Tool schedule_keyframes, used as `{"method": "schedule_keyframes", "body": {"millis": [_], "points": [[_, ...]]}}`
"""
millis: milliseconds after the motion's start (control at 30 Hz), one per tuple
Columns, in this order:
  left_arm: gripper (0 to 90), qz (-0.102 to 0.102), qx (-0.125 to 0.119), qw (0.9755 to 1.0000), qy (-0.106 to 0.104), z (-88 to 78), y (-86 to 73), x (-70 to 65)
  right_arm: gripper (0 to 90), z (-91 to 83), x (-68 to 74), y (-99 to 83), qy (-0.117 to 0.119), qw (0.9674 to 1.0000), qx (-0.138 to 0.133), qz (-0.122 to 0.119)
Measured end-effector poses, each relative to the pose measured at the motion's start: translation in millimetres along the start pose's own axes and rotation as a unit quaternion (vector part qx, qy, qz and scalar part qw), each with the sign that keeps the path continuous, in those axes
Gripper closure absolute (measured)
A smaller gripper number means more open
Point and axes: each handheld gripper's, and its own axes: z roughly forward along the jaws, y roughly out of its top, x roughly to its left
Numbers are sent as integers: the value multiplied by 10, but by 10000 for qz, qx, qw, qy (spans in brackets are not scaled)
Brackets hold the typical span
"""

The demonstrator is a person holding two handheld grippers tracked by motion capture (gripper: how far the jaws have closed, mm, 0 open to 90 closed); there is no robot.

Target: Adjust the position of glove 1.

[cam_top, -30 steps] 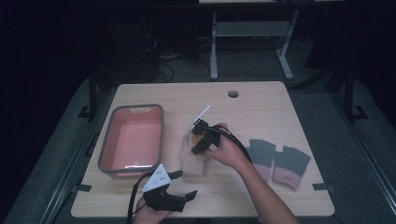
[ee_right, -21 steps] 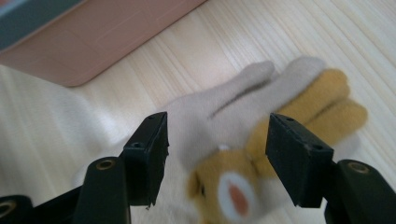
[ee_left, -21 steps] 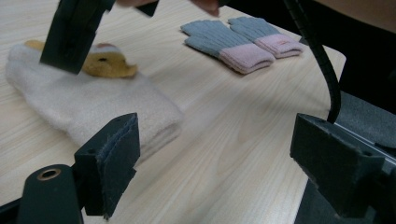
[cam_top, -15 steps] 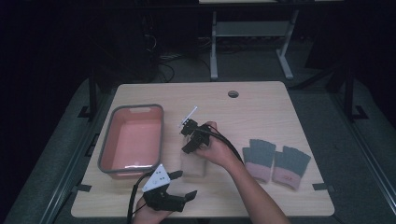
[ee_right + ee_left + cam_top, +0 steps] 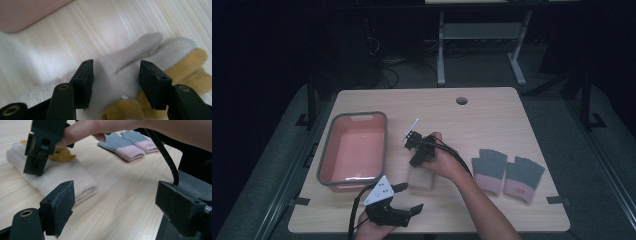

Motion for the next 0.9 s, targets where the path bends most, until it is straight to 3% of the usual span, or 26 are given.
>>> {"method": "schedule_keyframes", "body": {"millis": [67,167,300,433,633,733,800,900], "points": [[158,-309,-64,9994,-151,-2,10,12,449,-34,-47,-88,45,10000,-30,-25],[157,-430,-55,9989,-167,13,26,-1,447,-67,-85,-174,65,9999,-2,-77],[157,-453,9,9989,-105,40,42,-27,444,-113,-143,-279,105,9999,-18,-32],[157,-349,29,9994,11,95,70,-69,437,-147,-201,-420,197,9997,-124,43],[157,-369,134,9992,31,197,90,-80,424,-206,-243,-535,187,9996,-143,134],[157,-424,232,9988,-22,257,115,-73,401,-279,-253,-594,222,9990,-341,208],[158,-490,271,9984,-35,301,146,-51,377,-421,-279,-682,316,9965,-658,417],[158,-482,394,9981,25,351,178,-21,352,-500,-282,-737,360,9946,-732,641]]}}
